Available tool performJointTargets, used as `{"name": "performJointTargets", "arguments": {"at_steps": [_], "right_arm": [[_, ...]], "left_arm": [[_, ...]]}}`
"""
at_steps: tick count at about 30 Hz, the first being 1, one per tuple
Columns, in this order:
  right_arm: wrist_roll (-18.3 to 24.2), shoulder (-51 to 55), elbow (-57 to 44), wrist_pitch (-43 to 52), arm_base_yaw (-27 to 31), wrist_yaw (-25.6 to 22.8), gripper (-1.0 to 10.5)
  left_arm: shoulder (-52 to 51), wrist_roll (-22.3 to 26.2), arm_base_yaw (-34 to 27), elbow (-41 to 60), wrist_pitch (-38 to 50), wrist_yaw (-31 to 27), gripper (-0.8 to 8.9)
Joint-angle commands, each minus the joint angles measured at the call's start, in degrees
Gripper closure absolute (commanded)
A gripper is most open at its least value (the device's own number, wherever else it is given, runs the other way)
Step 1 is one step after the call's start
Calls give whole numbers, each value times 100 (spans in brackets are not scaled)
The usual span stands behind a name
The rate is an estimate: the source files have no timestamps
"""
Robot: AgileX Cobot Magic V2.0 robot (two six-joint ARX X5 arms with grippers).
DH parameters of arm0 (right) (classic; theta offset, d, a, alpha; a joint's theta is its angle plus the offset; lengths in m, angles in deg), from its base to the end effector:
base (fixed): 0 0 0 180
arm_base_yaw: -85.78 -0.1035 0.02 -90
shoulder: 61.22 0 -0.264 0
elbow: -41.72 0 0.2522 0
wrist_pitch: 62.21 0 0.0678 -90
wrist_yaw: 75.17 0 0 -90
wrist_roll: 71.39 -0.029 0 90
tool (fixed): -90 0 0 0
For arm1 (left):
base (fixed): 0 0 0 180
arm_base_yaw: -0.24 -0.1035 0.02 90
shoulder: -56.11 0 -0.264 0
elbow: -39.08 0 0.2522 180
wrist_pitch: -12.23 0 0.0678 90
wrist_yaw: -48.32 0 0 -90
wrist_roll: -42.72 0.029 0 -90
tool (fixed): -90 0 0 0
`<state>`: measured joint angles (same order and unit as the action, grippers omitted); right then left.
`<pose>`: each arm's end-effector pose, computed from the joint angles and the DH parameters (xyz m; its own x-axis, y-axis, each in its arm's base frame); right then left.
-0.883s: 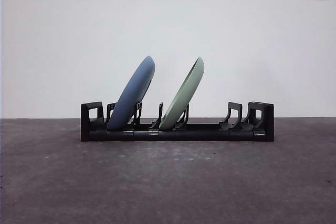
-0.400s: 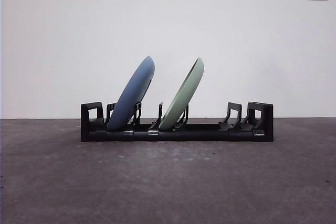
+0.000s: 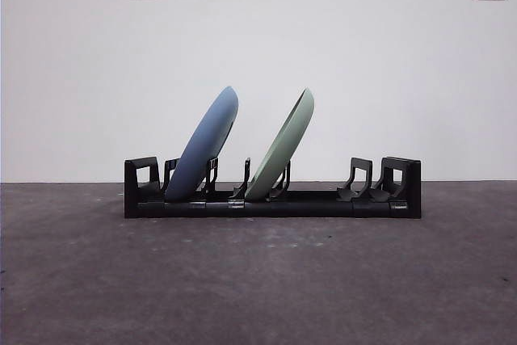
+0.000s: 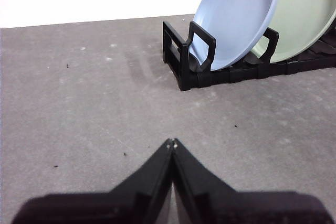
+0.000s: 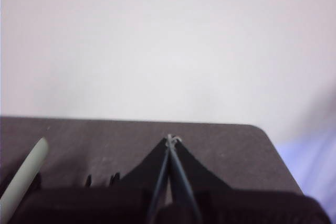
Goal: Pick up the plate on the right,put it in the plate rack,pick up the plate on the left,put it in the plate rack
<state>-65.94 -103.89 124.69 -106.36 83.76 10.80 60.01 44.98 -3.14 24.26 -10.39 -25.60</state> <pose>0.1147 0.0020 0.4391 0.9971 -0.0352 -0.0670 0.0284 0.9946 -0.0995 0.0982 -0.0022 0.1498 0.9556 -0.2210 -0.1949 0.2219 0.9749 -0.0175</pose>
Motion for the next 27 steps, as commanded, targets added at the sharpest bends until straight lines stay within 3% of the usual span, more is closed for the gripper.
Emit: {"name": "performJointTargets", "arguments": {"at_steps": [1,7,13,27], "right_arm": [[-138,584,-1123,621,42,15,945],[-138,1770,-3215,1674,59,17,945],[-142,2699,-4830,2155,59,20,945],[-332,4074,-6708,2315,59,20,945]], "left_arm": [[2,-55,-13,61,28,37,817],[2,-55,-13,61,28,37,817],[2,-55,-13,61,31,37,817],[2,-55,-13,61,31,37,817]]}}
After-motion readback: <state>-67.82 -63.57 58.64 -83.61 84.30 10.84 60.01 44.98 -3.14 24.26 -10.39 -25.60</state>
